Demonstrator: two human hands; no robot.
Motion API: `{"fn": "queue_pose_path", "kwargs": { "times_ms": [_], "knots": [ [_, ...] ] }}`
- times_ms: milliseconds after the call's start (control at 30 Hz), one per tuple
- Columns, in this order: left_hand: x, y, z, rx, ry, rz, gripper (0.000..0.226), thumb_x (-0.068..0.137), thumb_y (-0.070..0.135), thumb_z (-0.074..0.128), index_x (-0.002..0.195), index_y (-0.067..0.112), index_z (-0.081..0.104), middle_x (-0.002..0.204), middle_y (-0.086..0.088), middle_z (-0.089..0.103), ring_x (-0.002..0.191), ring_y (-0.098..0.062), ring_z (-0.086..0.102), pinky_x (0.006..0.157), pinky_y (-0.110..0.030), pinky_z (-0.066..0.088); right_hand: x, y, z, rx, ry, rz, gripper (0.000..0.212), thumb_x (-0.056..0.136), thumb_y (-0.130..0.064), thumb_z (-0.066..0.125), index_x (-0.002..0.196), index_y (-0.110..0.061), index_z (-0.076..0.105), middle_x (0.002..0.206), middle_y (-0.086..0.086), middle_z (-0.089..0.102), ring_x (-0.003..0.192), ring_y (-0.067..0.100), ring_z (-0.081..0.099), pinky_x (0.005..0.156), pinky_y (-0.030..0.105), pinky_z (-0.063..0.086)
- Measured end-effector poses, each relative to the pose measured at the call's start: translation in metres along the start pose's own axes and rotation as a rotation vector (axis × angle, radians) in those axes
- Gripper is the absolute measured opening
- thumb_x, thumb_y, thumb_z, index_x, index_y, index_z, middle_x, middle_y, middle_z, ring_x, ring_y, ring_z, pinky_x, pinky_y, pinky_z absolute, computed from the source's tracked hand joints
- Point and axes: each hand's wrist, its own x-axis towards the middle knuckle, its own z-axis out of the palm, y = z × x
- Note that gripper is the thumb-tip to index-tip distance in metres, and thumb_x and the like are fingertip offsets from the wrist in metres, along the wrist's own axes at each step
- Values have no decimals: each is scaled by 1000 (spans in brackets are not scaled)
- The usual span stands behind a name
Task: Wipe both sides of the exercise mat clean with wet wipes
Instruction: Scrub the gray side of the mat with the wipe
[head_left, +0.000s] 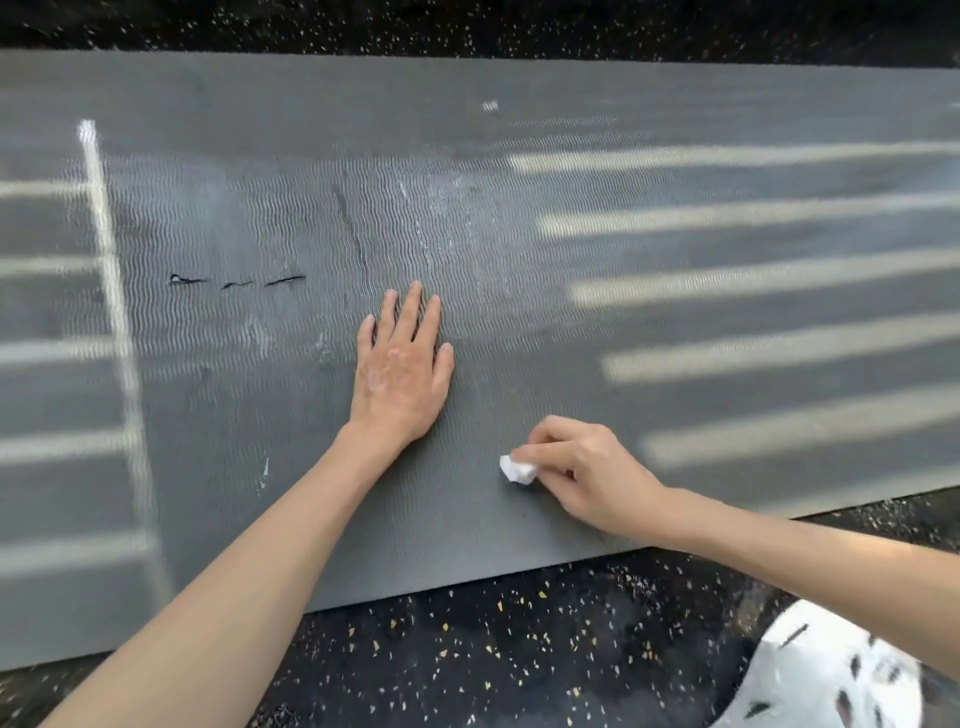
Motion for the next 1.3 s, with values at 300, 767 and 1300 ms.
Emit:
{"fn": "queue_pose_path", "kwargs": {
  "times_ms": [300, 767, 1300],
  "knots": [
    [-4, 2, 2, 59, -8, -42, 57, 106, 35, 27, 158, 18, 11, 166, -3, 2, 152, -25, 0, 121, -42, 3, -22, -11, 1, 7, -59, -125, 18, 87, 1, 61, 93, -14, 70, 87, -3, 54, 69, 2, 42, 67, 7, 31],
    [-84, 48, 37, 143, 39, -6, 61, 99, 36, 22, 151, 7, 33, 159, -14, 28, 146, -36, 28, 116, -47, 28, -64, 2, 13, -75, -140, -260, 19, 92, -9, 47, 89, -5, 66, 85, 3, 52, 66, 16, 49, 56, 25, 44],
    [-83, 52, 38, 84, 59, -30, 62, 98, 37, 26, 153, 8, 31, 161, -11, 24, 148, -34, 21, 118, -47, 22, -76, 30, -5, -115, -108, -266, 21, 93, -9, 43, 89, -5, 63, 84, 2, 49, 64, 15, 43, 51, 28, 42]
  ]
}}
